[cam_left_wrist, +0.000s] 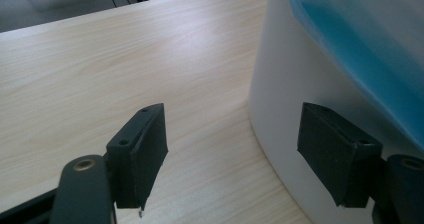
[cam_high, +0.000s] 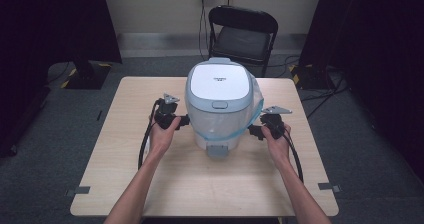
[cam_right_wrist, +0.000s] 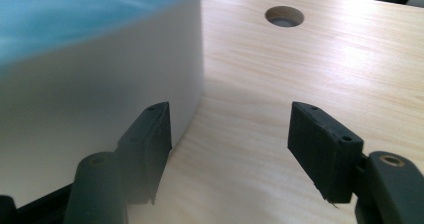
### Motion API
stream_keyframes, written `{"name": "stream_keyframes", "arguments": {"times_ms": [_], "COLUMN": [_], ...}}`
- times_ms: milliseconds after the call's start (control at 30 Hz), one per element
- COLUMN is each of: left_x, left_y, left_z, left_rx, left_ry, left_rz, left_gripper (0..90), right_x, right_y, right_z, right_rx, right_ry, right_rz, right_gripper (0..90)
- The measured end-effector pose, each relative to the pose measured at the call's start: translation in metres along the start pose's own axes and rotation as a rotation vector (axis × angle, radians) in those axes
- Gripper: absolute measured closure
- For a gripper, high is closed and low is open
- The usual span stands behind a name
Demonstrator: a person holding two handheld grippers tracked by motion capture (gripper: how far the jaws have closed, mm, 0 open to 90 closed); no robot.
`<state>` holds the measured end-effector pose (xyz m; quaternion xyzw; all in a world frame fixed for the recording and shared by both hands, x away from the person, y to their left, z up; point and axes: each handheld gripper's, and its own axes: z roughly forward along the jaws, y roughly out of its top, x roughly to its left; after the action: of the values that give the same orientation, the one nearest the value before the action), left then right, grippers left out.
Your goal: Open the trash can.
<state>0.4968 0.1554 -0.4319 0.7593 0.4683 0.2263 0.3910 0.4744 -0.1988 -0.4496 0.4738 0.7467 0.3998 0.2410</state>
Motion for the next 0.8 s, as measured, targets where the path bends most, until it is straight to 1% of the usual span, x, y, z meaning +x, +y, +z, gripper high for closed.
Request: {"name": "stream_keyframes", "arguments": {"times_ms": [67,100,133,167,200,233,267,333,367,433,467,500,533,567,600,633,700,733,767,800], "left_x": [0.002,0.003,0.006,0.006,0.007,0.007,0.007,0.006,0.005,0.003,0.002,0.002,0.001,0.001,0.001,0.001,-0.002,-0.003,-0.005,-0.007], "left_y": [0.000,0.001,0.000,0.000,-0.001,-0.001,-0.002,-0.003,-0.003,-0.002,-0.002,-0.003,-0.004,-0.004,-0.006,-0.007,-0.010,-0.010,-0.011,-0.011], "left_z": [0.004,0.006,0.009,0.009,0.011,0.011,0.011,0.011,0.010,0.009,0.009,0.008,0.007,0.007,0.006,0.004,0.003,0.002,0.002,0.000], "left_rx": [0.000,0.005,-0.002,-0.002,-0.013,-0.013,-0.011,-0.019,-0.019,-0.018,-0.016,-0.017,-0.020,-0.020,-0.028,-0.028,-0.026,-0.017,-0.016,-0.011], "left_ry": [-0.012,-0.016,-0.030,-0.030,-0.070,-0.070,-0.080,-0.097,-0.103,-0.096,-0.103,-0.109,-0.114,-0.114,-0.128,-0.130,-0.123,-0.117,-0.116,-0.125], "left_rz": [-0.004,-0.004,-0.013,-0.013,-0.018,-0.018,-0.019,-0.024,-0.018,-0.004,-0.008,0.002,0.008,0.008,-0.001,0.001,0.015,0.041,0.042,0.034], "left_gripper": [29.6,29.6,30.0,32.0,36.4,39.6,39.6,44.1,47.6,52.3,54.1,58.0,58.2,59.8,59.8,61.0,61.4,62.4,63.4,66.5], "right_x": [0.002,0.002,0.004,0.004,0.006,0.006,0.008,0.011,0.011,0.013,0.015,0.017,0.018,0.018,0.019,0.020,0.022,0.022,0.023,0.024], "right_y": [0.002,0.002,0.007,0.007,0.011,0.011,0.012,0.014,0.014,0.013,0.013,0.013,0.013,0.013,0.013,0.013,0.012,0.011,0.011,0.010], "right_z": [0.006,0.006,0.009,0.009,0.010,0.010,0.011,0.012,0.011,0.010,0.010,0.009,0.008,0.008,0.007,0.005,0.002,0.000,-0.001,-0.003], "right_rx": [-0.015,-0.015,-0.027,-0.027,-0.040,-0.040,-0.040,-0.042,-0.039,-0.041,-0.044,-0.045,-0.048,-0.048,-0.048,-0.048,-0.052,-0.055,-0.054,-0.055], "right_ry": [-0.018,-0.018,-0.024,-0.024,-0.038,-0.038,-0.044,-0.042,-0.037,-0.027,-0.027,-0.023,-0.024,-0.024,-0.022,-0.020,-0.013,-0.012,-0.011,-0.010], "right_rz": [0.000,0.000,0.006,0.006,0.006,0.006,0.006,0.006,0.004,0.014,0.011,0.011,0.008,0.008,0.007,0.007,0.014,0.012,0.009,0.003], "right_gripper": [29.7,29.7,29.9,29.9,35.3,35.3,38.6,46.1,49.2,55.1,57.9,61.6,63.6,63.6,64.3,65.4,66.2,66.6,67.8,68.6]}}
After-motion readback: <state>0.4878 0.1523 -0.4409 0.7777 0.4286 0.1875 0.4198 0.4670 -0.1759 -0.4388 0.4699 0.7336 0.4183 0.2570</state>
